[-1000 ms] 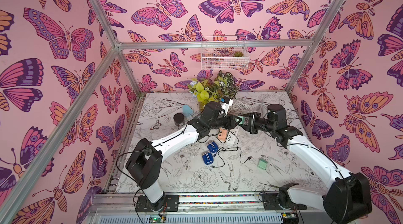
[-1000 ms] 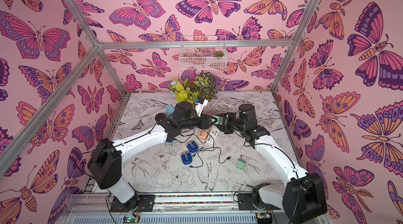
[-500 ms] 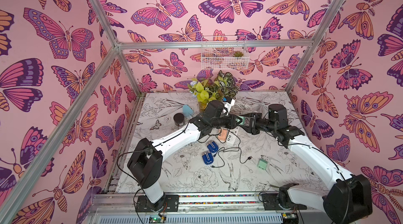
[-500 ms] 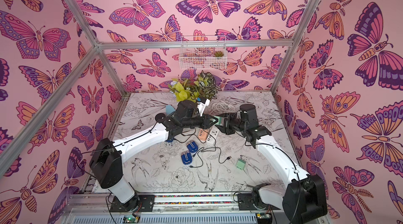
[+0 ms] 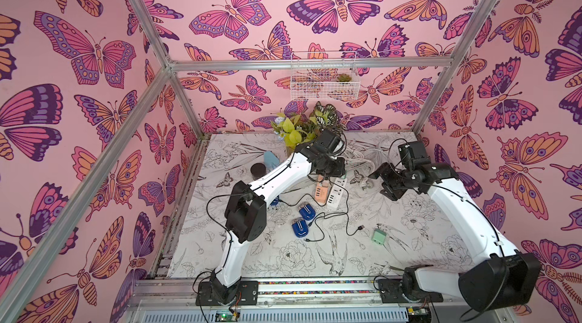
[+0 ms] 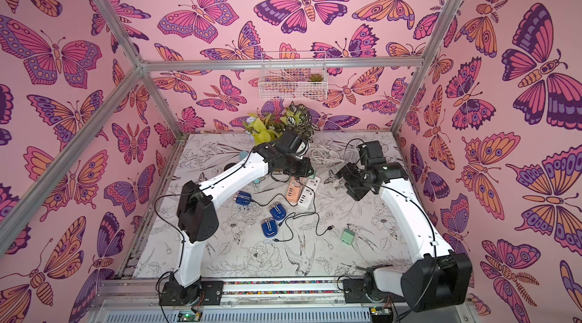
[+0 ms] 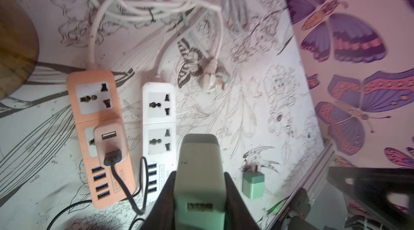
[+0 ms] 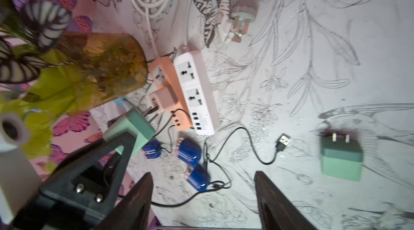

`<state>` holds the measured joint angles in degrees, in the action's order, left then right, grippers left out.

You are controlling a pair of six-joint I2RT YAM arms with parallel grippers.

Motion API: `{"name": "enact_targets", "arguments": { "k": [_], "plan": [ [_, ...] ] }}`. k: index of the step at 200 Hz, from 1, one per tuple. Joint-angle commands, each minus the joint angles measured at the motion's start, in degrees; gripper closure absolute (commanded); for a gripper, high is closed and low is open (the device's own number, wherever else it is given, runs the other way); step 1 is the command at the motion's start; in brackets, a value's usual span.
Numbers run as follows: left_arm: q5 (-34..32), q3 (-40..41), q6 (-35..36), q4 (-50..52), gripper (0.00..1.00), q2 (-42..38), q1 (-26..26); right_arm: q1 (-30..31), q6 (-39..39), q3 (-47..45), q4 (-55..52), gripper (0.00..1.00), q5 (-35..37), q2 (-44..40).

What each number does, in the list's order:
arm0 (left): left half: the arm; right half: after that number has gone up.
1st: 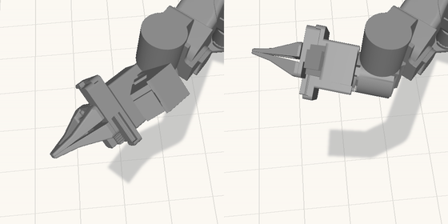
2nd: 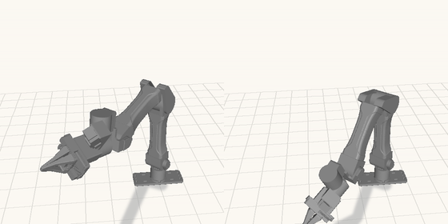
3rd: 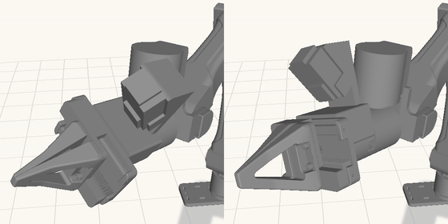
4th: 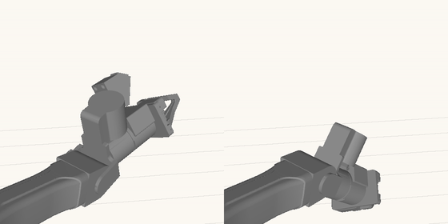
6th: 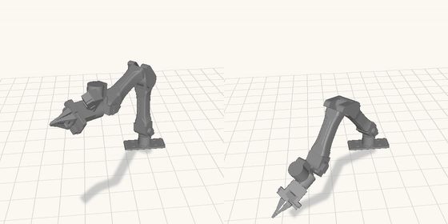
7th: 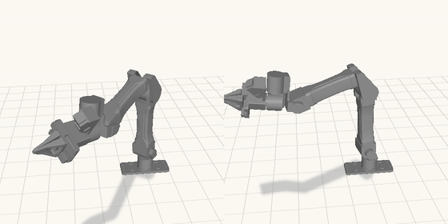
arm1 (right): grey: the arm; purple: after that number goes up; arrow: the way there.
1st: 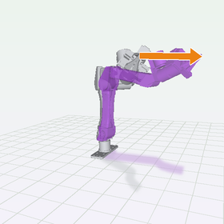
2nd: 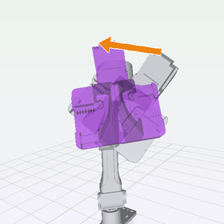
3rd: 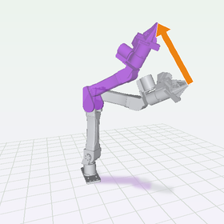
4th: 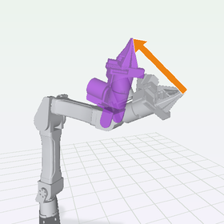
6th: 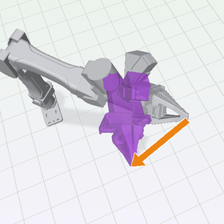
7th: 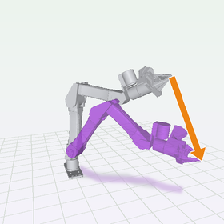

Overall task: Charge the electric shaver
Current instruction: Insert the plug into the socket.

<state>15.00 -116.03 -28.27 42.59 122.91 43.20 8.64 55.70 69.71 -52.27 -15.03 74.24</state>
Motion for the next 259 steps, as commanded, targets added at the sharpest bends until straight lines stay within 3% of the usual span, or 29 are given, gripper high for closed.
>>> {"name": "enact_targets", "arguments": {
  "k": [1, 30, 99, 175, 259],
  "plan": [
    [-2.0, -7.3, 2.1, 9.1, 1.00, 5.0, 0.2, -0.3, -9.7, 1.8, -6.0, 0.29, 3.6, 0.8],
    [-6.0, -17.2, 3.0, 14.2, 1.00, 12.7, 0.7, -0.3, -10.7, 0.7, -6.9, 0.30, 2.9, -0.1],
    [-8.2, -25.5, 3.2, 14.6, 1.00, 21.7, 1.1, -0.2, -11.1, -0.7, -7.9, 0.32, 0.5, -1.5],
    [-6.1, -25.8, 4.0, 14.5, 1.00, 23.7, 2.3, -0.3, -11.5, -1.9, -6.7, 0.32, 0.0, 1.0],
    [-9.3, -26.0, 5.1, 15.8, 1.00, 25.8, 3.0, -0.4, -11.1, -1.1, -5.7, 0.34, -1.2, 3.5]
  ]
}}
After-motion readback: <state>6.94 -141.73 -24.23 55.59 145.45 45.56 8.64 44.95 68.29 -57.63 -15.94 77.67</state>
